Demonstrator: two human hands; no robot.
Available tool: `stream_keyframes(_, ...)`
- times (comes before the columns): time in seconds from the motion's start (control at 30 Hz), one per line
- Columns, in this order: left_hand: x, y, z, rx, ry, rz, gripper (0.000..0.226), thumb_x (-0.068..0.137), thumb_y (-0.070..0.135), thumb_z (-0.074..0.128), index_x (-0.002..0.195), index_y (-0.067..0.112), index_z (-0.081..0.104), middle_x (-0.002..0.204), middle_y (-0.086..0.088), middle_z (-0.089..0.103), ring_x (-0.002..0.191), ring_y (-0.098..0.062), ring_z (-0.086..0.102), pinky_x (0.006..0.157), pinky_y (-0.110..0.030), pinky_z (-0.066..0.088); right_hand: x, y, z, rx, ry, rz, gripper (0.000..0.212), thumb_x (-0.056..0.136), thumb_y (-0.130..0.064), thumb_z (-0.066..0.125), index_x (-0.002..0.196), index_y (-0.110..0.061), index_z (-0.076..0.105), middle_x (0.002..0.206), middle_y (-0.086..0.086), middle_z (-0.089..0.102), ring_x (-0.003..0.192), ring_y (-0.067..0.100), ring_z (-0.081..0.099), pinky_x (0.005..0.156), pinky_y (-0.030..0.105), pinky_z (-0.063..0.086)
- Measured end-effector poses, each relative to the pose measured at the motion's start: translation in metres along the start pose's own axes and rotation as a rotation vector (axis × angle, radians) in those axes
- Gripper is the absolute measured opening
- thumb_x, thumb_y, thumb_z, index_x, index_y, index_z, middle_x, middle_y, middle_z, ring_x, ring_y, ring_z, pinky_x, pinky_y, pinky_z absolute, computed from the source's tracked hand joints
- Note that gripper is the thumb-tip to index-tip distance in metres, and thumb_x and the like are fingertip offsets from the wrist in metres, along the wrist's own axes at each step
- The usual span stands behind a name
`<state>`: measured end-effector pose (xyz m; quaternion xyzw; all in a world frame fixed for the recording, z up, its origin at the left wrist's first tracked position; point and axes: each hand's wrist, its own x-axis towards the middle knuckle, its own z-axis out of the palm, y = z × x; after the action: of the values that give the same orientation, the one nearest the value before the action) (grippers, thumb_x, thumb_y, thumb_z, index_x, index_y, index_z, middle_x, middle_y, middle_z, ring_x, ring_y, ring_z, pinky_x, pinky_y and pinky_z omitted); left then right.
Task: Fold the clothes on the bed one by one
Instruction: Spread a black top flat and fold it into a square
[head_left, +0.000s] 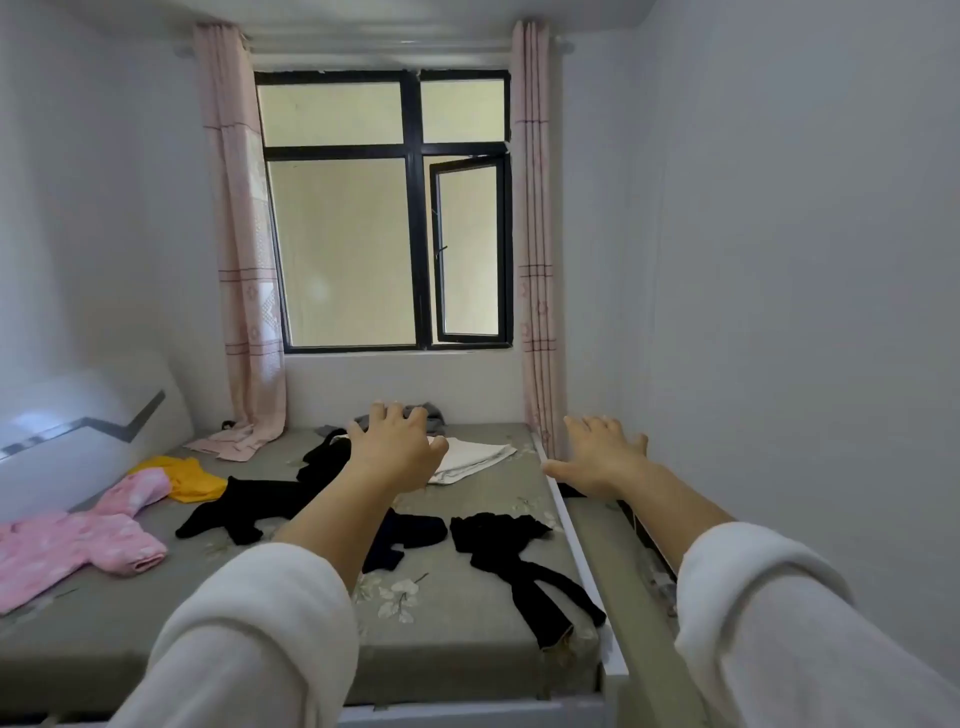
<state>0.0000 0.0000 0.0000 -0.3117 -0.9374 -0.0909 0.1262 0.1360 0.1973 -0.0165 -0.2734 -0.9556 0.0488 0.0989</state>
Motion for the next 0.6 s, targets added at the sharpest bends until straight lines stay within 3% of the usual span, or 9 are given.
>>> stream_keyframes(0.4, 0.132, 0.087, 0.055, -0.008, -0.027, -0.020, 0.048, 0.096, 0.039, 0.031, 0.139, 0.017, 0.036, 0.142, -0.011, 0.038, 0.132, -0.031, 0.026, 0.106, -0.055, 0.029, 0.132, 0.104, 0.006, -0.074, 0.041, -0.024, 0.079, 0.090, -0.060, 0.045, 0.150, -0.019, 0.015, 0.155, 0.004, 0.021, 0.142, 0.027, 0.016, 0.110, 0.059, 0.015)
stream_keyframes(0.6, 0.204, 0.157, 0.104, -0.183, 0.111, -0.006, 0.045, 0.093, 0.035, 0.039, 0.134, 0.018, 0.042, 0.137, -0.010, 0.044, 0.125, -0.029, 0.035, 0.095, -0.046, 0.036, 0.205, 0.169, 0.024, -0.057, 0.054, -0.025, 0.072, 0.090, -0.057, 0.044, 0.147, -0.019, 0.022, 0.151, 0.006, 0.029, 0.139, 0.027, 0.022, 0.108, 0.058, 0.020)
